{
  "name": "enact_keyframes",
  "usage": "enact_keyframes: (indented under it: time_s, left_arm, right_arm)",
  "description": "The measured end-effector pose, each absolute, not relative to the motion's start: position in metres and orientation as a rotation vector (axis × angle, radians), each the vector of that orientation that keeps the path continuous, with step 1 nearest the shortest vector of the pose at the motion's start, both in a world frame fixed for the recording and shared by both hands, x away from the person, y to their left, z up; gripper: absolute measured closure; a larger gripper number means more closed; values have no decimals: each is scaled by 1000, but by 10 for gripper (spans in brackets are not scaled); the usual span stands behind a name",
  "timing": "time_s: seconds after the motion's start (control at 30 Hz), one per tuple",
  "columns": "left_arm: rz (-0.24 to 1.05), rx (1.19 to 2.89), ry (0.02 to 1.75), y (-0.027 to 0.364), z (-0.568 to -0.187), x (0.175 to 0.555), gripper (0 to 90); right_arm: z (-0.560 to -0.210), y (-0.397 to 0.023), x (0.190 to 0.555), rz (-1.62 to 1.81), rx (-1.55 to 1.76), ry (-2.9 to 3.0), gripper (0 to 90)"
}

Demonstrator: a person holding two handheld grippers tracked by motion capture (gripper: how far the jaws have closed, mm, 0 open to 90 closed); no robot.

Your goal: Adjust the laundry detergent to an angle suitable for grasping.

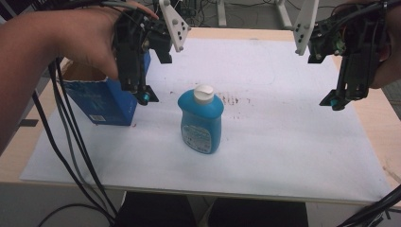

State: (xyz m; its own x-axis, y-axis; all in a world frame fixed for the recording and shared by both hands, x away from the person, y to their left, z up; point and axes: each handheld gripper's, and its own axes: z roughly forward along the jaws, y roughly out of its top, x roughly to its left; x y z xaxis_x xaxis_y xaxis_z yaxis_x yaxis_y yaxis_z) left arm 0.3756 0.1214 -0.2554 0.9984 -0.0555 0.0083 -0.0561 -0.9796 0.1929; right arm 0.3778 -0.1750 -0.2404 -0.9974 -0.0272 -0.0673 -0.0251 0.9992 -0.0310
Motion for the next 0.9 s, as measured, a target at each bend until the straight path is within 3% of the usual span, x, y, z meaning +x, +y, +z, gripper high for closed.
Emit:
enact_keyframes:
  time_s: [0.67,0.9]
  left_arm:
    - [-113,3025,53,127,-265,411,17]
    - [-88,3054,65,123,-276,422,17]
  right_arm:
    - [-239,-169,392,-63,-40,3084,31]
    - [-240,-168,393,-67,-36,3083,31]
